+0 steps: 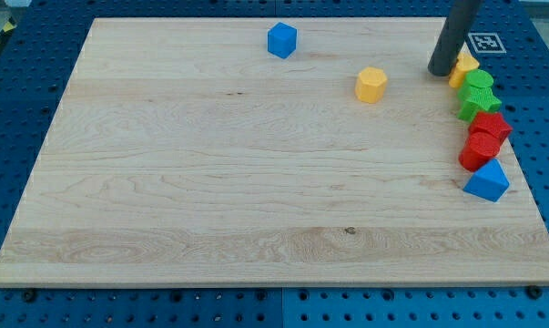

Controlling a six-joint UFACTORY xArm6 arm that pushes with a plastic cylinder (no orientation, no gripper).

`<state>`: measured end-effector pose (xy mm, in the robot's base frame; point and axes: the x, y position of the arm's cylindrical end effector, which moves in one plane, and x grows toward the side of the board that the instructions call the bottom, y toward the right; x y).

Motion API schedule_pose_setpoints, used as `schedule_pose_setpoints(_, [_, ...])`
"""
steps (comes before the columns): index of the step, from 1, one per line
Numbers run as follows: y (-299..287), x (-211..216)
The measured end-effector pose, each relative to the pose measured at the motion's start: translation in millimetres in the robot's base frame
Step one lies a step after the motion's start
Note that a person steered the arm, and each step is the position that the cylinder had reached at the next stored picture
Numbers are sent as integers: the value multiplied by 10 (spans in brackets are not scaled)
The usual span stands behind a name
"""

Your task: Push the yellow hexagon a bit left

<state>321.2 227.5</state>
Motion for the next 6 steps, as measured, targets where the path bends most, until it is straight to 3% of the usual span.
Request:
schedule_pose_setpoints(3, [-248,158])
schedule_pose_setpoints(6, [-1011,591])
